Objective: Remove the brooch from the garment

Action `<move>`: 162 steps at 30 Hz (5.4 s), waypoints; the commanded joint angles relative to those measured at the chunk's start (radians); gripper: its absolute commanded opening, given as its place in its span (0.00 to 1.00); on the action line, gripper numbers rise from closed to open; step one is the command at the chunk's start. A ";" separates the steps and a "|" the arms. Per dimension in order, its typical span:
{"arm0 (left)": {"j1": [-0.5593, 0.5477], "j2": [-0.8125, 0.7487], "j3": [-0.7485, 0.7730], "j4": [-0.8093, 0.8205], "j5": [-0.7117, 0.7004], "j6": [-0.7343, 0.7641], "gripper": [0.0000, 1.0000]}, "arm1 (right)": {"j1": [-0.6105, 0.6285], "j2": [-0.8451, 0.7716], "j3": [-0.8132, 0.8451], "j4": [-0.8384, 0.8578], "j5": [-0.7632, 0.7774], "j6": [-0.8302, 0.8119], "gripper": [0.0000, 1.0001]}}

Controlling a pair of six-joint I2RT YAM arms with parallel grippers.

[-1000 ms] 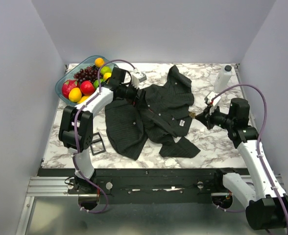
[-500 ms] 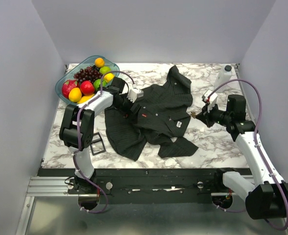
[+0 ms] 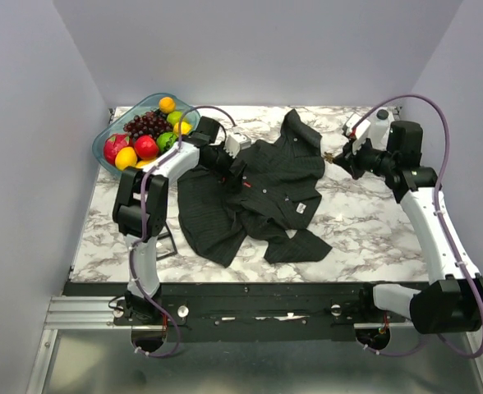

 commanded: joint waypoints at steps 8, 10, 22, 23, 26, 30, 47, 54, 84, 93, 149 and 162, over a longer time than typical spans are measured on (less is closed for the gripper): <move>0.170 -0.487 -0.063 -0.354 0.115 0.307 0.99 | 0.052 0.210 0.224 -0.052 -0.107 -0.094 0.00; 0.218 -0.523 -0.064 -0.606 0.002 0.551 0.99 | 0.060 0.223 0.232 -0.035 -0.124 -0.077 0.01; 0.398 -0.653 -0.346 -0.742 -0.400 0.825 0.99 | 0.098 0.207 0.111 0.139 -0.173 0.013 0.00; 0.398 -0.654 -0.354 -0.717 -0.402 0.812 0.99 | 0.100 0.201 0.103 0.142 -0.174 0.016 0.00; 0.398 -0.637 -0.368 -0.625 -0.388 0.788 0.99 | 0.098 0.180 0.077 0.143 -0.176 0.013 0.00; 0.398 -0.570 -0.365 -0.561 -0.353 0.745 0.98 | 0.100 0.157 0.051 0.143 -0.168 0.013 0.00; 0.348 -0.459 -0.397 -0.467 -0.284 0.693 0.78 | 0.100 0.120 0.034 0.130 -0.127 0.006 0.00; 0.313 -0.478 -0.376 -0.481 -0.265 0.648 0.81 | 0.098 0.111 0.028 0.128 -0.125 0.009 0.00; 0.187 -0.501 -0.405 -0.407 -0.402 0.510 0.53 | 0.100 0.105 -0.006 0.131 -0.124 -0.001 0.00; 0.174 -0.447 -0.320 -0.543 -0.310 0.516 0.09 | 0.100 0.115 0.002 0.146 -0.096 0.032 0.00; -0.678 0.384 0.672 0.104 -0.202 0.691 0.25 | -0.453 0.049 0.097 -0.117 0.175 0.148 0.00; -0.678 0.386 0.660 0.226 -0.193 0.599 0.64 | -0.463 0.043 0.062 -0.117 0.154 0.150 0.00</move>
